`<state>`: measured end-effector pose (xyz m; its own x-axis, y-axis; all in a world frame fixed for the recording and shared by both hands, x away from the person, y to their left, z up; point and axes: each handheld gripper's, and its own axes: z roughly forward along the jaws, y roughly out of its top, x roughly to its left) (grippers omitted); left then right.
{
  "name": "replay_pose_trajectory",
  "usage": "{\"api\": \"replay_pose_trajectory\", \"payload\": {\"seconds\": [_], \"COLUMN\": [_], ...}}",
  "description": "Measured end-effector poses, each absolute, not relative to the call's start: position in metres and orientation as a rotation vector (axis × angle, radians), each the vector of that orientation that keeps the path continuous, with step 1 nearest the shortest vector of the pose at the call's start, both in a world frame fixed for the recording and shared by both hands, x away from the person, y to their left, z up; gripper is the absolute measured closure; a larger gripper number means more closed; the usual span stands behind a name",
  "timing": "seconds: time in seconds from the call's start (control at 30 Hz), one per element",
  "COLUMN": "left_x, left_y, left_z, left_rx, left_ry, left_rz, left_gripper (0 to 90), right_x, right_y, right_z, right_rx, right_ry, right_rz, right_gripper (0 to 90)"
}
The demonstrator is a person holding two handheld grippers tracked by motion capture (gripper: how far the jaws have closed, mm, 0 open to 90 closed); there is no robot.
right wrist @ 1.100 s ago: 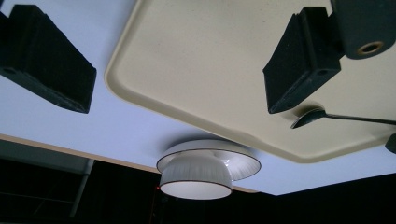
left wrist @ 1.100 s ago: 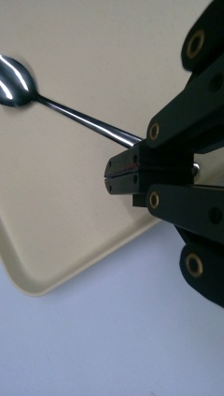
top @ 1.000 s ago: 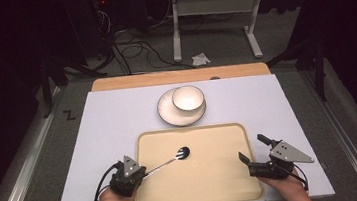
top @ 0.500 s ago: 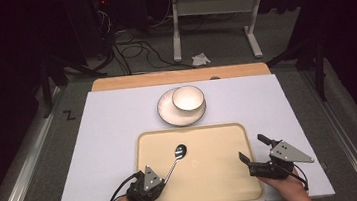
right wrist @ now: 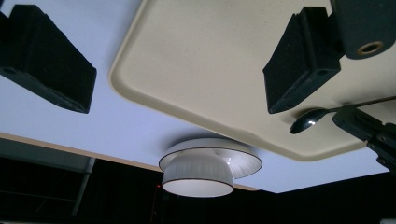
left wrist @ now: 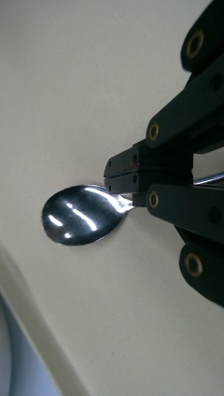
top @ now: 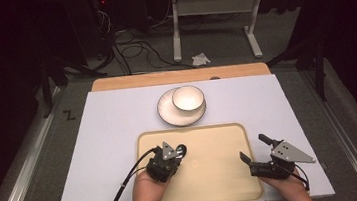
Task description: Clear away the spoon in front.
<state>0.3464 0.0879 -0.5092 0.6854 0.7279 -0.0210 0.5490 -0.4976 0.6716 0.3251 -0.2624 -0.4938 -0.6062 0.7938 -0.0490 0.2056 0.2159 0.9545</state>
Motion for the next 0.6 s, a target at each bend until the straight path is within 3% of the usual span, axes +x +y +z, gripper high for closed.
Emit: {"api": "replay_pose_trajectory", "payload": {"seconds": [0.6], "left_x": [0.36], "left_y": [0.139], "left_z": [-0.504], "left_rx": [2.132], "left_ry": [1.124], "left_rz": [0.395], "left_gripper": [90.0], "right_x": [0.325], "right_y": [-0.262], "right_z": [-0.494], "right_rx": [0.918], "right_ry": [1.95], "right_rz": [1.398], "right_gripper": [10.0]}}
